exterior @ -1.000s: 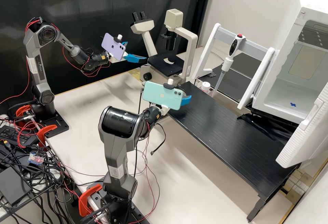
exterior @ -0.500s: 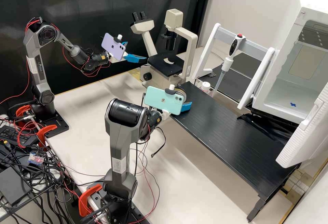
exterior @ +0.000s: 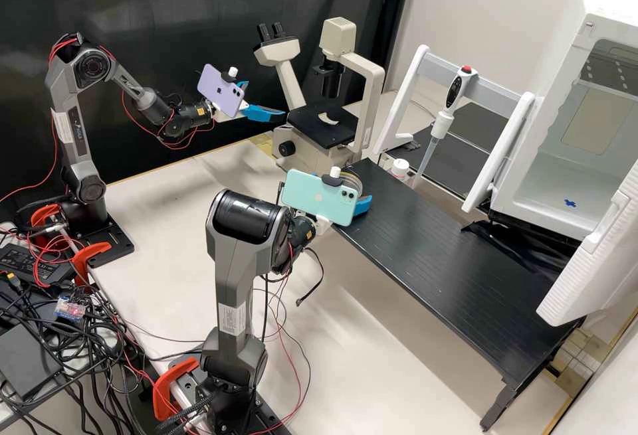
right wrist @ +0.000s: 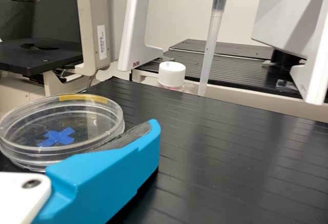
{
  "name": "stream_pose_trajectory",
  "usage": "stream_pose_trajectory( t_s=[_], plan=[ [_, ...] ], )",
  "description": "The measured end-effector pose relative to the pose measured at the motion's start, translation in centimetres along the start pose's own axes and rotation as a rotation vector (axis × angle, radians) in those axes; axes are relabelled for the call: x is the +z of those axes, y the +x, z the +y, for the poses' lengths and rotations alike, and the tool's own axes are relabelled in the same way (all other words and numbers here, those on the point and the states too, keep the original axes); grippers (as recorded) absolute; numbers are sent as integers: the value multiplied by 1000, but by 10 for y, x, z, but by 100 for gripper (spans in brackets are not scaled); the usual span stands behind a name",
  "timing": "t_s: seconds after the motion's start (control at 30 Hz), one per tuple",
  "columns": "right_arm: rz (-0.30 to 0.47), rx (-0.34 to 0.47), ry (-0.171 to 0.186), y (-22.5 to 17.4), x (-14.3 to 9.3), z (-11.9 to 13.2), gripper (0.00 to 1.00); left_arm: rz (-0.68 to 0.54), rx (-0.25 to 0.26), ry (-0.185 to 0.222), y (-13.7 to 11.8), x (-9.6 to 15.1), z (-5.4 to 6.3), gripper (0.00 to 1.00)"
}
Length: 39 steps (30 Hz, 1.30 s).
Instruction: Move the petri dish to the incubator
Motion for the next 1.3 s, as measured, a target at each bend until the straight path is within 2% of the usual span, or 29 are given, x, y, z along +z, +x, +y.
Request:
stream_pose_trajectory(
  t_s=[0.37,0.57,0.87,1.03,1.2,1.3],
  plan=[
    [0,0,-10,0,3,-2,0,0,0,0,0,0,0,100],
    [8,-13,-27,0,4,-4,0,0,0,0,0,0,0,100],
    [14,-7,-18,1,6,-4,0,0,0,0,0,0,0,100],
    [20,-12,-26,2,8,-3,0,0,0,0,0,0,0,100],
    [14,-4,-40,-1,14,3,0,0,0,0,0,0,0,100],
    [6,38,-42,-9,20,17,0,0,0,0,0,0,0,100]
  ],
)
